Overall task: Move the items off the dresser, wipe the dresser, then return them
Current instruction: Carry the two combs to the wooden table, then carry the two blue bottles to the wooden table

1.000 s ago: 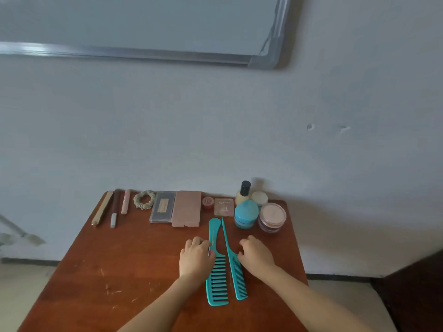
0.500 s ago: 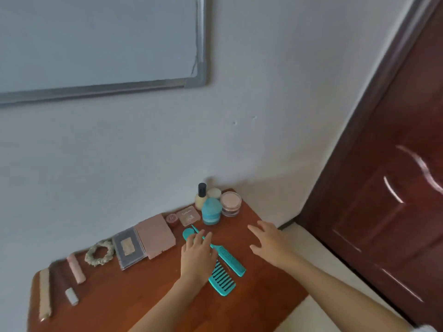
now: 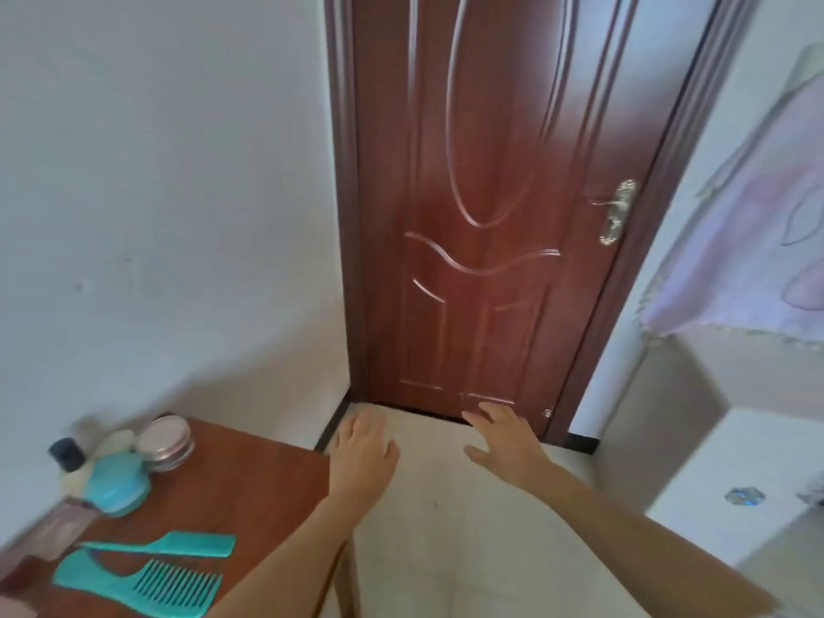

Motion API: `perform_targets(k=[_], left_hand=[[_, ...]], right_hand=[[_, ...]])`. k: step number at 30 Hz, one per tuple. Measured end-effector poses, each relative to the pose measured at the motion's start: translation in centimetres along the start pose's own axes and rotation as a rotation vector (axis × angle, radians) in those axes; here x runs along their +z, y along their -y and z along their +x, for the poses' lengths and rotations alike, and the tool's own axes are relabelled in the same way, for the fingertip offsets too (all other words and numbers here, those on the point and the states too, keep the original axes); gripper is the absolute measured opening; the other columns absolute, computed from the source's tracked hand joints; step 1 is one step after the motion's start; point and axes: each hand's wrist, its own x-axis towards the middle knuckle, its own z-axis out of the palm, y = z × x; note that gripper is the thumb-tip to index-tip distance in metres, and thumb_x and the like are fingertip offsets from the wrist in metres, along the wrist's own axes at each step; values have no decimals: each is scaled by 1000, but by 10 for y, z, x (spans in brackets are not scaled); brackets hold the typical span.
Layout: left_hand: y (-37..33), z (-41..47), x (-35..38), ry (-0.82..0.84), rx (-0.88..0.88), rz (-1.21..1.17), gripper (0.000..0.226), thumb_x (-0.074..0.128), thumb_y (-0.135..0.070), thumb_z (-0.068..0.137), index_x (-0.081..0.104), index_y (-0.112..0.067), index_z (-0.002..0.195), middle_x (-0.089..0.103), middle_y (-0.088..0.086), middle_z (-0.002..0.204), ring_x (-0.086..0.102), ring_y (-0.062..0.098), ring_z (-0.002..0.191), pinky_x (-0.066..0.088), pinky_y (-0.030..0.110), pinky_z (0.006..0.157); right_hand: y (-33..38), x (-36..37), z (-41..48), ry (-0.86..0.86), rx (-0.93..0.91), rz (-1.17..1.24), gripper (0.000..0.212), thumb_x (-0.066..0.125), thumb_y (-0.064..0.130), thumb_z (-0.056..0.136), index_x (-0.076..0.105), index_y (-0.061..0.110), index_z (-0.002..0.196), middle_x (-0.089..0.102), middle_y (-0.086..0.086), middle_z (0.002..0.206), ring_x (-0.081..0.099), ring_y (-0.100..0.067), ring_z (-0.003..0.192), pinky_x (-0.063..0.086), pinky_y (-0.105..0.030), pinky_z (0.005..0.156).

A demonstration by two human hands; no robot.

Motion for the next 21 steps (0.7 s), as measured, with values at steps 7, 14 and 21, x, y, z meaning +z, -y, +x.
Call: perform_targets(k=[7,14,21], left_hand=[[-191,8,47,17,291,-24,49,36,-34,96,30,-22,143,25,-3,151,19,17,139,23,34,111],[-365,-22,107,52,595,-158,41,53,-25,86,58,-8,122,55,11,130,47,34,122,44,44,93],[-499,-39,130,69,851,-229,39,46,-27,92,52,-10,126,53,8,130,43,31,120,38,39,96]], right_hand=[[-168,-31,-124,-123,325,38,54,42,40,94,26,28,144,19,-1,152,17,-17,140,22,-33,110],[-297,-51,-258,-255,621,75,53,47,39,93,31,24,142,24,-5,152,20,-18,140,22,-30,110],[-372,-71,-350,-314,854,30,54,44,41,94,28,28,143,25,1,150,22,-18,137,24,-32,109]])
